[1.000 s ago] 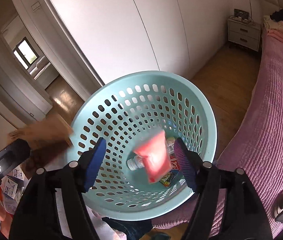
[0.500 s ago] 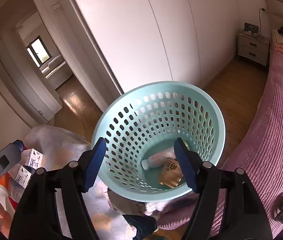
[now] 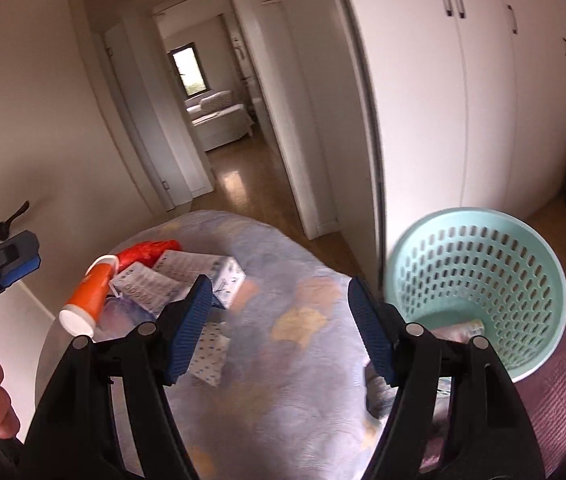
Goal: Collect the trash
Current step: 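Grasp the orange paper cup with the left gripper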
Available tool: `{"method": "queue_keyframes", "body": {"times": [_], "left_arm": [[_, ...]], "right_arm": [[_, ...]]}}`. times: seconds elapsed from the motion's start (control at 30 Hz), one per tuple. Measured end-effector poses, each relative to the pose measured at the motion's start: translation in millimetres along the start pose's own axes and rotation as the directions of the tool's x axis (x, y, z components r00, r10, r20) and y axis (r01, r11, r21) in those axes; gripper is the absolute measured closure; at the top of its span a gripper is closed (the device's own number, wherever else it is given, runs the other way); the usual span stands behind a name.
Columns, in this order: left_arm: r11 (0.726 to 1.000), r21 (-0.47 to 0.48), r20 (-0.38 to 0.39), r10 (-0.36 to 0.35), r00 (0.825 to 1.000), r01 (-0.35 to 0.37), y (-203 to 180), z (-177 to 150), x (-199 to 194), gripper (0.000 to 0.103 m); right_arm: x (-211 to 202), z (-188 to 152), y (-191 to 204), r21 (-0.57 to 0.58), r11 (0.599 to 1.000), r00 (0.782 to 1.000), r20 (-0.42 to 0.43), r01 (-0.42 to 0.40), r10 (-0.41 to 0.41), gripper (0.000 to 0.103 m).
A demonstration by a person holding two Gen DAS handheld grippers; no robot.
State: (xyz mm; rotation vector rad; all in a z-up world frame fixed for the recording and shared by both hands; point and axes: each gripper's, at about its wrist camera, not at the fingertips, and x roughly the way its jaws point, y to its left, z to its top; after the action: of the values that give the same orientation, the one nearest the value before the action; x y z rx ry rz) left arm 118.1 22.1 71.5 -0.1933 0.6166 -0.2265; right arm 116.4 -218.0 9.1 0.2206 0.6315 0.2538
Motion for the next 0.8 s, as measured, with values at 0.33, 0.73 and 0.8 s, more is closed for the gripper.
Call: {"method": "queue_keyframes", "body": {"times": [0.33, 0.73, 0.8], "left_arm": [[0.970, -0.228, -0.107, 0.064, 0.992, -0.087, 95.2, -16.5, 19.6, 0.014], [0.957, -0.233, -0.264, 0.110, 0.958, -0.174, 117.6, -42.3, 74.4, 0.026], [0.958, -0.245, -0.268, 0.081, 0.960, -0.149, 122.1, -43.8, 76.8, 0.035]], "right_arm": [[63.0, 2.6, 83.6, -0.227, 0.969, 0.995, -0.041, -0.098, 0.091, 0.036], [125.2, -2.3, 105.9, -0.333, 0.923, 0.966, -0.226, -0.195, 0.123, 0.030], [131.2, -4.6, 107.1, -0.331, 0.919, 0.959, -0.248, -0.214, 0.134, 0.027]]}}
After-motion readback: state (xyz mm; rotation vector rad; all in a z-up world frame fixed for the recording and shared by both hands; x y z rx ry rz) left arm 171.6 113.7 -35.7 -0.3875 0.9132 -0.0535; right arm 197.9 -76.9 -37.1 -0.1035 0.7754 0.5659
